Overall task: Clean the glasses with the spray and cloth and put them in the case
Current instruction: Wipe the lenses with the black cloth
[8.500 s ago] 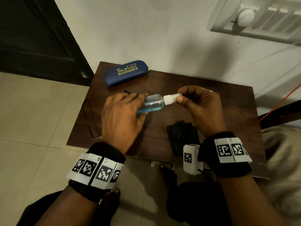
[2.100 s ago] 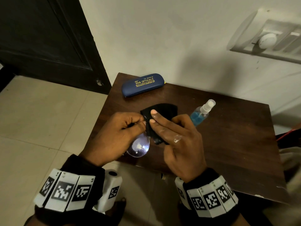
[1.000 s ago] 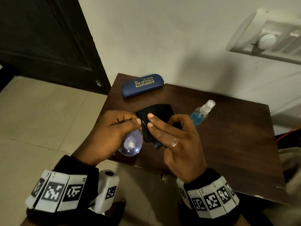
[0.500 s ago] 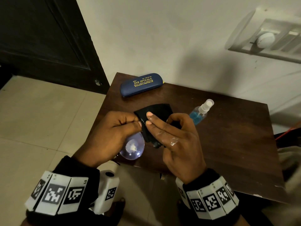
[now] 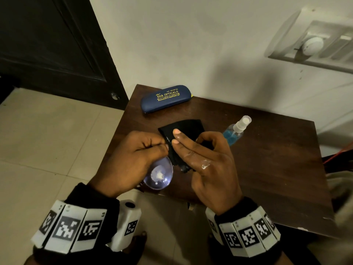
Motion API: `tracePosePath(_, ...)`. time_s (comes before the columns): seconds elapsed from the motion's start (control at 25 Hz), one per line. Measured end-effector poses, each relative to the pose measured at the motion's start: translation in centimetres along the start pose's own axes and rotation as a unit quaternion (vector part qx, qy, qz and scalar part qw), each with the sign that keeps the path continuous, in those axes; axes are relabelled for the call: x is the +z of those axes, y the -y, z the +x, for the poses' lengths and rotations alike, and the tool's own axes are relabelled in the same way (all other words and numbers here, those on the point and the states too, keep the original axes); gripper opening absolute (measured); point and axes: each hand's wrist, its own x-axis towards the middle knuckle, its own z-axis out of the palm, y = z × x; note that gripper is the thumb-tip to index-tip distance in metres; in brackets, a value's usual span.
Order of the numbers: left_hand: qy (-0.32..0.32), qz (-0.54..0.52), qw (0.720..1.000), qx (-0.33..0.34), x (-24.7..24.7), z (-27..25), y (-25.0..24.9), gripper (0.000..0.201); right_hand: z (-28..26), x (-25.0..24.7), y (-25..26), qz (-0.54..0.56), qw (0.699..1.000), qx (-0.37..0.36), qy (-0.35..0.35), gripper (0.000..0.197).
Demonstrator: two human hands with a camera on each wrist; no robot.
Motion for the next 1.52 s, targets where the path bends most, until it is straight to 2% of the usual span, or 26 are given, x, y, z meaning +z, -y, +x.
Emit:
tracePosePath(0.28,-0.039,-0.015,0.999,-0.014,-1.1,0.1,0.0,0.024,0.0,-0.2,-0.1,0.006,1.000,-0.004,-0.006,0.037)
tracePosePath(0.52,0.020,-0.002,1.000,0.006,-0.3,0.0,-0.1,0.028,0.1,-0.2,-0.6,0.000,1.000,0.031,0.000,0.047)
tracePosePath(0.72,-0.057,-0.022,0.998,-0.013,-1.6,0.2,0.1,0.019,-0.1,-0.2,-1.0,0.023,0.999,0.028,-0.028,0.037)
tracePosePath(0.8,-0.040,-0.016,0.999,-0.012,-1.7,0.1,0.0,0.019,-0.1,-0.1,-1.0,0.024,0.999,0.034,-0.029,0.037)
tracePosePath(0.92,0.017,-0.017,1.000,0.002,-0.9,-0.1,-0.2,0.023,0.0,-0.2,-1.0,0.018,0.998,0.054,-0.020,0.045)
tracePosePath(1.0,0.028,-0.024,0.999,0.006,-0.5,-0.1,-0.2,0.022,0.0,-0.2,-1.2,0.024,0.998,0.059,-0.015,0.048)
tracePosePath(1.2,-0.061,-0.044,0.997,-0.012,-1.5,0.1,0.2,0.018,-0.1,-0.2,-1.5,0.026,0.998,0.046,-0.023,0.041)
tracePosePath(1.36,-0.036,-0.028,0.999,-0.003,-1.2,0.0,-0.1,0.019,0.0,-0.4,-1.1,0.022,0.998,0.046,-0.032,0.040)
tracePosePath(1.52,-0.034,-0.031,0.999,-0.005,-0.8,0.0,-0.1,0.021,-0.1,-0.2,0.0,0.022,0.999,0.006,-0.024,0.041)
